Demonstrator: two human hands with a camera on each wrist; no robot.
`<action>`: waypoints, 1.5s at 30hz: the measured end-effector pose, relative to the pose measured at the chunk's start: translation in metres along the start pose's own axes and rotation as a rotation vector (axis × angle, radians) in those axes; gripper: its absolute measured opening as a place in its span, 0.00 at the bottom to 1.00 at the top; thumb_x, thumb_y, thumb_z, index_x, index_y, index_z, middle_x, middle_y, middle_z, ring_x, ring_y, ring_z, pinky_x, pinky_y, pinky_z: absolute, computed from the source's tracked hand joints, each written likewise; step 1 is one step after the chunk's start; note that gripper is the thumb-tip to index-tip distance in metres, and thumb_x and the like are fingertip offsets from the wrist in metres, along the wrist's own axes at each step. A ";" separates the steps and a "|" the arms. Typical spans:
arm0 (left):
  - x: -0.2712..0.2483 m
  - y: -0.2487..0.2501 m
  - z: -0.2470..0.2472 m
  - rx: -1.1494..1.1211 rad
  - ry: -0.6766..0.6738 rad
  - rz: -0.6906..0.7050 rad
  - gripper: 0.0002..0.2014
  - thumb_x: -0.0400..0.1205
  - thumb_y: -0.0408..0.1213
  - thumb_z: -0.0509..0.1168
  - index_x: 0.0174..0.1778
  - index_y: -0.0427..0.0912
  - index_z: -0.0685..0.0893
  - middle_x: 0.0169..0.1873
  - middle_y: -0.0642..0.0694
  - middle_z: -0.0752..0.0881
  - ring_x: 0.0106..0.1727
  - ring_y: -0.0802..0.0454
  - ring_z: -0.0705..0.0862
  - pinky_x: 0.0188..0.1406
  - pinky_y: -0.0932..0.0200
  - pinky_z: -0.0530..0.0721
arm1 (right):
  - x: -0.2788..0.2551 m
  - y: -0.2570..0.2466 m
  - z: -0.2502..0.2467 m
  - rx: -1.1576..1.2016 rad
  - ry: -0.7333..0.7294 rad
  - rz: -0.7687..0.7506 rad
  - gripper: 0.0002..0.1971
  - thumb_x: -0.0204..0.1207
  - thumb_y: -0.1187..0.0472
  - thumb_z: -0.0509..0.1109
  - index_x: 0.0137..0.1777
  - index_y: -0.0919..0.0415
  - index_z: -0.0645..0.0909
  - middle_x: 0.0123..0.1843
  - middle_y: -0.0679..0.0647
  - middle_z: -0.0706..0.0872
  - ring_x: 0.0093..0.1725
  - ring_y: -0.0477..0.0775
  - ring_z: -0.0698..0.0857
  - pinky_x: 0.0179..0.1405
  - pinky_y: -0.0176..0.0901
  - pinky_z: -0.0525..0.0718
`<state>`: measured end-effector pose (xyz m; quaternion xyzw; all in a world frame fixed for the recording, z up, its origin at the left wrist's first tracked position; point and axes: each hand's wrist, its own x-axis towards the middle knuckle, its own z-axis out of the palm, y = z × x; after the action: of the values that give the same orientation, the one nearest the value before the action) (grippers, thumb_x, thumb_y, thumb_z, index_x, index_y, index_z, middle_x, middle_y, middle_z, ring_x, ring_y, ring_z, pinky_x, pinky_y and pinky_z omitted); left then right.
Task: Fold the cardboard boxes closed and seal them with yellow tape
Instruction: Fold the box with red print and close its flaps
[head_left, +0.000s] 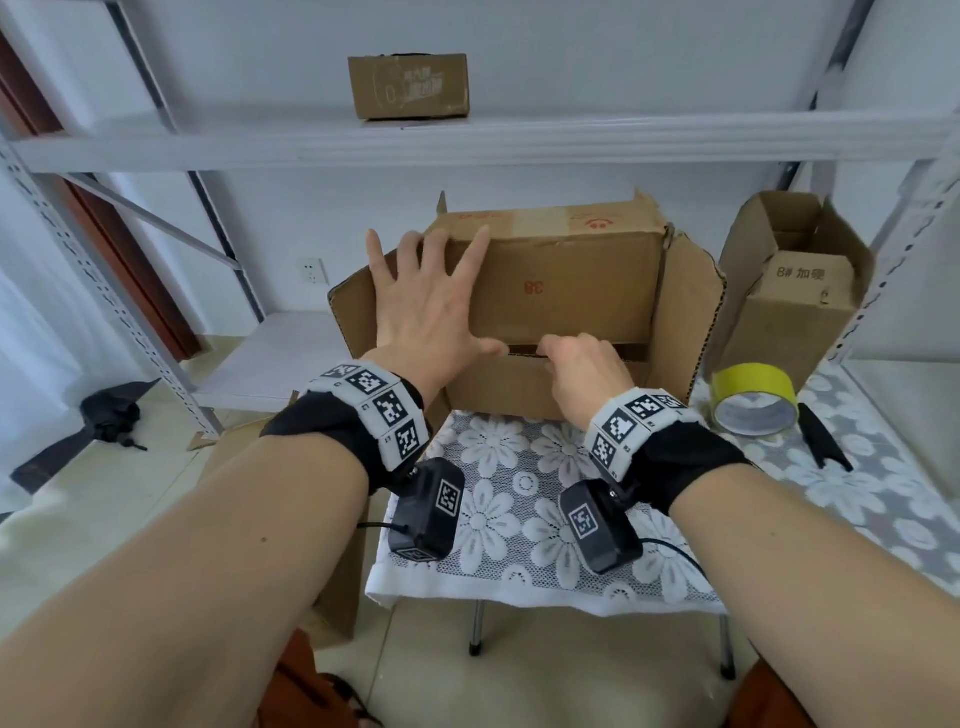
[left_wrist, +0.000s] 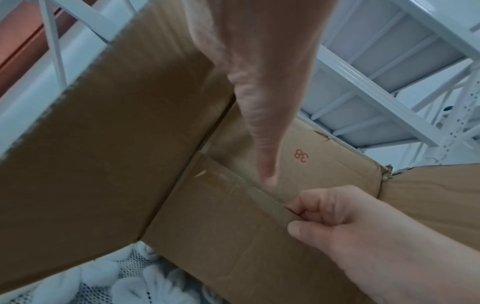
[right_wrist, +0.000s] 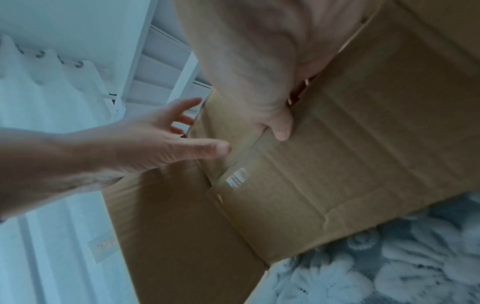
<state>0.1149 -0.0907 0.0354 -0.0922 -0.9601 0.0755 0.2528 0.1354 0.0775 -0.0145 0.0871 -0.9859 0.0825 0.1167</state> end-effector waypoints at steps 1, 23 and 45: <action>0.000 0.003 -0.001 0.014 -0.022 -0.001 0.62 0.60 0.76 0.69 0.85 0.55 0.47 0.76 0.40 0.64 0.80 0.36 0.59 0.79 0.25 0.42 | -0.003 0.000 0.001 -0.015 -0.004 0.009 0.16 0.81 0.73 0.57 0.64 0.61 0.78 0.53 0.62 0.84 0.54 0.63 0.79 0.47 0.47 0.68; -0.022 0.022 -0.014 -0.030 -0.096 -0.110 0.43 0.77 0.45 0.70 0.85 0.50 0.54 0.84 0.34 0.53 0.84 0.31 0.48 0.81 0.30 0.40 | -0.031 -0.014 0.014 0.164 0.078 0.211 0.36 0.76 0.67 0.66 0.82 0.52 0.56 0.68 0.61 0.73 0.66 0.61 0.72 0.61 0.50 0.73; -0.029 -0.005 -0.028 -1.060 0.016 -0.140 0.18 0.89 0.40 0.48 0.66 0.47 0.82 0.61 0.54 0.79 0.65 0.49 0.81 0.65 0.42 0.81 | -0.023 -0.029 -0.008 1.281 0.146 0.696 0.27 0.85 0.42 0.48 0.80 0.53 0.66 0.79 0.52 0.70 0.77 0.56 0.70 0.77 0.58 0.68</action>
<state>0.1527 -0.0989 0.0465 -0.1434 -0.8686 -0.4375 0.1832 0.1644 0.0544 -0.0080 -0.1857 -0.7047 0.6805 0.0755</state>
